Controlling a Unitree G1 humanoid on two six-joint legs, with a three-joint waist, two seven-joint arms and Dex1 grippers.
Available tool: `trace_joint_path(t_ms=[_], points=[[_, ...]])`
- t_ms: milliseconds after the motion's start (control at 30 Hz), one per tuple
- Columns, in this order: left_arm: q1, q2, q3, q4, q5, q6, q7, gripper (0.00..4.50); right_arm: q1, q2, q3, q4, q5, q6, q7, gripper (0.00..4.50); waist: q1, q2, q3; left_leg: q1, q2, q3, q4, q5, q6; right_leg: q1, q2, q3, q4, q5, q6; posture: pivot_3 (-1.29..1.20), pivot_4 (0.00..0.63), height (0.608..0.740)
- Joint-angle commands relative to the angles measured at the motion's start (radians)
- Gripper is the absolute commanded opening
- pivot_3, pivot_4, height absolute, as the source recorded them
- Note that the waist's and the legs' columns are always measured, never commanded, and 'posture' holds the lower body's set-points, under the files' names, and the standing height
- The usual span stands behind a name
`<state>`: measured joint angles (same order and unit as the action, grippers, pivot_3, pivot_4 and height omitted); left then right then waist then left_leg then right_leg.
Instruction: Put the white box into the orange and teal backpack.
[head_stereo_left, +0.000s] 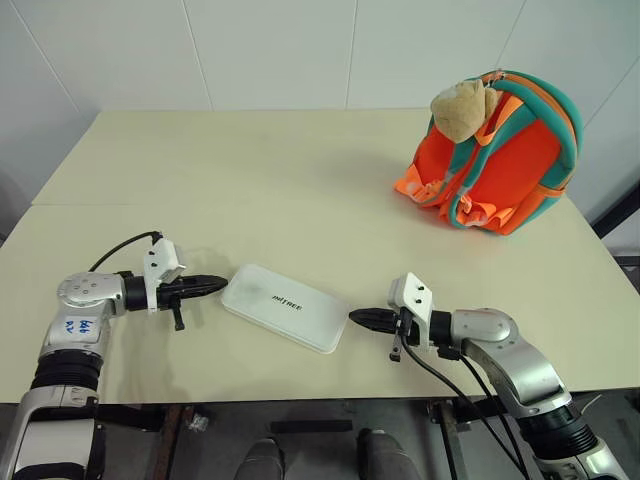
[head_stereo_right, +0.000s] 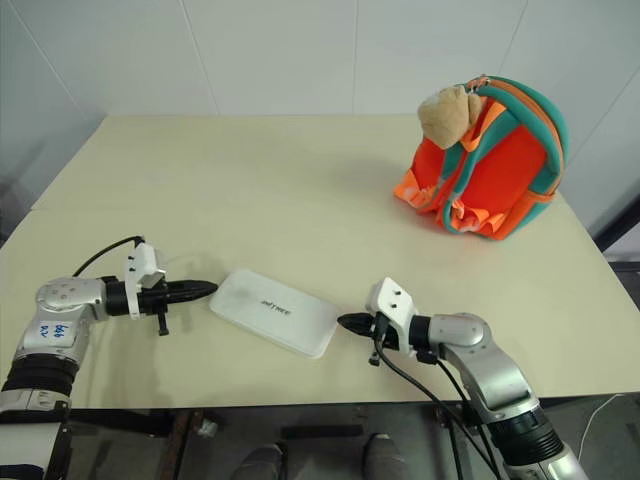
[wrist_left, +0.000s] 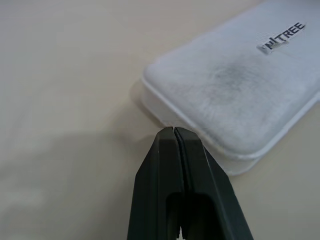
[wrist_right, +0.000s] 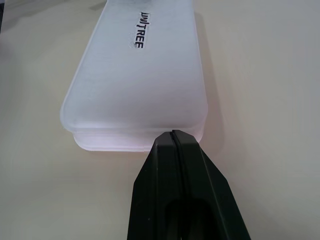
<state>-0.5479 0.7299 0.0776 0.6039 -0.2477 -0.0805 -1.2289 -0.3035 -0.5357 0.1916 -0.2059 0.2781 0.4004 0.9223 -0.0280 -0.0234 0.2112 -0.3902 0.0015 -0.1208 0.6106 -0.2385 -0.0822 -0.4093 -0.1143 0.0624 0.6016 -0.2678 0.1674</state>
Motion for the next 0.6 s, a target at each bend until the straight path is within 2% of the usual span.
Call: trace_joint_path(t_ms=[33,200,367,600], points=[[-0.027,-0.011,0.000,-0.003,0.003,-0.027,0.002,0.03,-0.003,0.004,-0.002,-0.042,0.020,0.013,0.002,0.00,0.000,0.000,0.000,0.000,0.000,0.000,0.000,0.000,0.000,0.000,0.000,0.000,0.000,0.000,0.000,0.00,0.150,0.740],[-0.036,-0.027,-0.004,0.009,0.010,-0.032,-0.003,0.03,0.005,0.000,-0.007,-0.059,0.030,0.038,0.005,0.00,-0.001,0.000,0.000,0.000,0.000,0.000,0.000,0.000,0.000,0.000,0.000,0.000,0.000,0.000,0.000,0.00,0.150,0.740],[-0.027,-0.035,-0.003,0.006,0.008,-0.035,-0.005,0.03,-0.049,0.005,-0.009,0.003,0.011,0.014,0.010,0.00,-0.001,0.000,0.000,0.000,0.000,0.000,0.000,0.000,0.000,0.000,0.000,0.000,0.000,0.000,0.000,0.00,0.150,0.740],[0.000,-0.028,0.006,-0.016,0.003,-0.032,-0.008,0.03,-0.046,-0.062,-0.060,-0.007,0.038,0.034,0.048,0.00,0.000,0.000,0.000,0.000,0.000,0.000,0.001,0.000,0.000,0.000,0.000,0.000,0.000,0.000,0.000,0.00,0.150,0.740]])
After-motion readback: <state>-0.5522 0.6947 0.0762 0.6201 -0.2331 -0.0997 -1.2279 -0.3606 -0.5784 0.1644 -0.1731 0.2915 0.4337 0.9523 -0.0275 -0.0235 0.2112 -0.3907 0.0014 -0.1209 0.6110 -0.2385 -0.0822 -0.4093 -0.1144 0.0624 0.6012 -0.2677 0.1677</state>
